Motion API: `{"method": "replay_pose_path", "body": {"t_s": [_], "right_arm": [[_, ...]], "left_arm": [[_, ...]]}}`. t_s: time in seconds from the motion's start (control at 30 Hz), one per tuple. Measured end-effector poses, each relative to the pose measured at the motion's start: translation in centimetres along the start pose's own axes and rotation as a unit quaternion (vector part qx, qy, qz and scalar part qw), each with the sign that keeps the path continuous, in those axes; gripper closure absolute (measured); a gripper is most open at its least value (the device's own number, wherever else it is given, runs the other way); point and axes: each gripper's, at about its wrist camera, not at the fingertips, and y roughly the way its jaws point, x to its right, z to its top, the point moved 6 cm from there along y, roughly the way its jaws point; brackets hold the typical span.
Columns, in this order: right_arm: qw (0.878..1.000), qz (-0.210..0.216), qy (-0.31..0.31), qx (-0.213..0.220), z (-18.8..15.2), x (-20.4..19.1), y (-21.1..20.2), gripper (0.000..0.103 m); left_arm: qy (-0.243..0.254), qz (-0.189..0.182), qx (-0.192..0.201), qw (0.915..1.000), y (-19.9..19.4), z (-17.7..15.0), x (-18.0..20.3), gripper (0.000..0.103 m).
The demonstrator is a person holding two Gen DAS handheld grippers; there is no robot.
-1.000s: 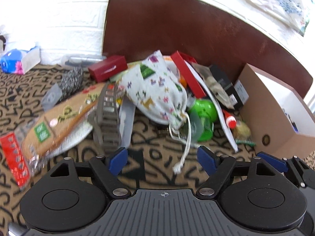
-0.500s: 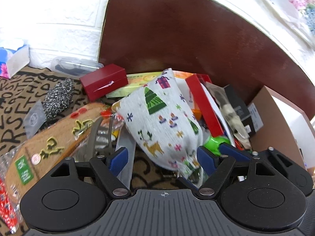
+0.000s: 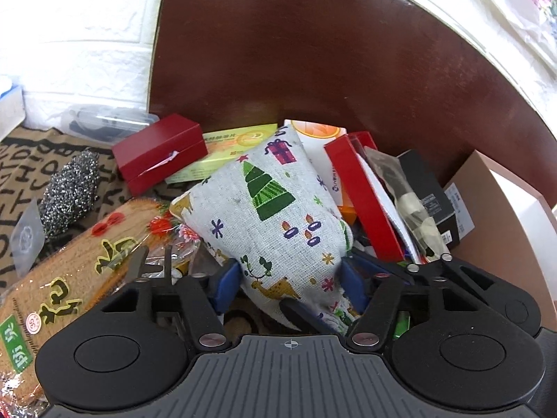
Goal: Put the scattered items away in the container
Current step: 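Grasp the white floral drawstring pouch with the left tool while the right tool grips it too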
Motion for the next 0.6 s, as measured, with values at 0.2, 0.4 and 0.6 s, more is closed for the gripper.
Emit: {"method": "replay_pose_path", "body": {"t_s": [0.2, 0.4, 0.6], "right_arm": [[1.000, 0.008, 0.011, 0.000, 0.6, -0.3, -2.1, 0.064], [1.000, 0.016, 0.013, 0.015, 0.9, -1.9, -7.4, 0.067], [0.999, 0.030, 0.028, -0.006, -1.9, -4.2, -13.1, 0.067]], "left_arm": [[0.004, -0.003, 0.002, 1.0000, -2.2, -0.6, 0.9, 0.059], [0.012, -0.007, 0.009, 0.9999, -6.7, -2.7, 3.1, 0.064], [0.030, -0.011, -0.019, 0.9993, -10.6, -7.7, 5.9, 0.064]]}}
